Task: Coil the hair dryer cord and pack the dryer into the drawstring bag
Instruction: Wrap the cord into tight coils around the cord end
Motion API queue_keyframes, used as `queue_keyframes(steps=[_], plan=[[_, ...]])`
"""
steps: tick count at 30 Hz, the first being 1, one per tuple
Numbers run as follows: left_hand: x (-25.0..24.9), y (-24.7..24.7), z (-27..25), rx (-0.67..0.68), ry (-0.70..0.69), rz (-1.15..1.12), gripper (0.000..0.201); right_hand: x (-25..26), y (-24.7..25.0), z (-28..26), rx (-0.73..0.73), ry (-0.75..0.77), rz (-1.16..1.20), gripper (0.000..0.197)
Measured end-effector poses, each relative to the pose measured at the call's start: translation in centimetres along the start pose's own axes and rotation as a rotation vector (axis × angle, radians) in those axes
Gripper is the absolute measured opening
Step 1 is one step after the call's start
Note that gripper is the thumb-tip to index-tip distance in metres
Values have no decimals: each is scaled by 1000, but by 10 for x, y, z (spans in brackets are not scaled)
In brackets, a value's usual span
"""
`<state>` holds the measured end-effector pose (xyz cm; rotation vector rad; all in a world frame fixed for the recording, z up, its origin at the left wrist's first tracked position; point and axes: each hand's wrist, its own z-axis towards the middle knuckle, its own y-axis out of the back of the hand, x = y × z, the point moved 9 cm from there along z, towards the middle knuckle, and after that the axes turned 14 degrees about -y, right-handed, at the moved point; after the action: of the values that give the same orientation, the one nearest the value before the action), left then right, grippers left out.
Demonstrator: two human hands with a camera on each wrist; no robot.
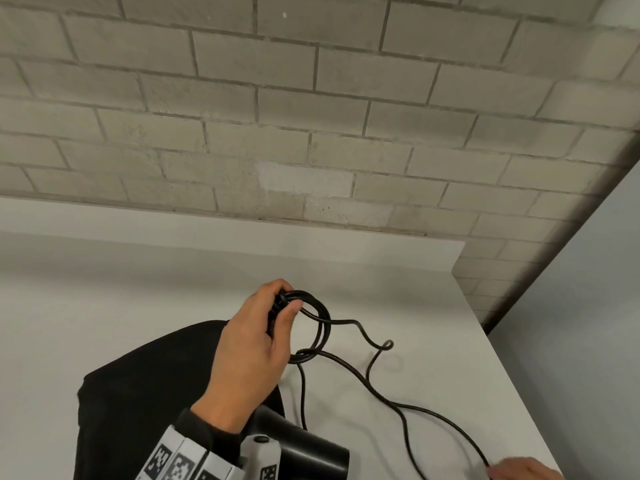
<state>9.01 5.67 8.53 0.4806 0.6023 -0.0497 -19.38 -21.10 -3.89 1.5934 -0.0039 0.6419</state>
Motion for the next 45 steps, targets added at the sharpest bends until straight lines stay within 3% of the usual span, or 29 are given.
queue_keyframes(steps=[1,2,4,6,8,11,13,15,18,20,22,23,26,28,30,32,34,39,41,45], plan=[[-2,-4,0,14,-3,6,26,20,13,-5,-6,151,-83,76],[-3,-7,-1,24,-3,14,27,36,28,-11,-95,200,-2,72],[-3,-9,-2,30,-5,24,27,60,27,-33,46,231,333,41],[-5,-8,-2,31,-13,28,25,116,37,-54,1,393,487,17],[-7,-5,-3,25,-20,30,22,167,31,-71,108,451,640,22],[-10,0,-6,5,-34,46,21,217,-3,-89,371,405,535,32],[-12,3,-8,-8,-34,49,22,240,-10,-103,496,467,526,20],[-10,9,-9,-34,-27,50,20,247,2,-111,571,534,623,13],[-5,17,-9,-75,-9,44,22,223,23,-105,652,502,861,23],[-2,17,-10,-83,13,35,27,193,42,-92,572,528,1003,14],[2,17,-9,-94,36,27,29,158,60,-81,364,624,982,34],[4,18,-9,-102,46,23,30,136,62,-73,296,598,968,41],[6,18,-7,-105,56,17,33,66,61,-37,219,362,1055,45],[5,16,-8,-88,52,14,32,32,47,-16,272,160,1095,30],[3,14,-8,-81,37,13,31,-1,29,4,234,-5,1025,41],[3,12,-8,-78,31,13,32,-23,9,13,196,-169,915,34],[2,12,-8,-74,24,14,31,-15,2,10,149,-187,765,45],[-13,0,-9,1,-34,6,21,56,10,-14,-87,-17,514,51],[-17,-4,-10,27,-57,16,25,107,26,-30,-149,198,547,39],[-18,-6,-12,44,-62,10,26,186,27,-53,34,538,546,41]])
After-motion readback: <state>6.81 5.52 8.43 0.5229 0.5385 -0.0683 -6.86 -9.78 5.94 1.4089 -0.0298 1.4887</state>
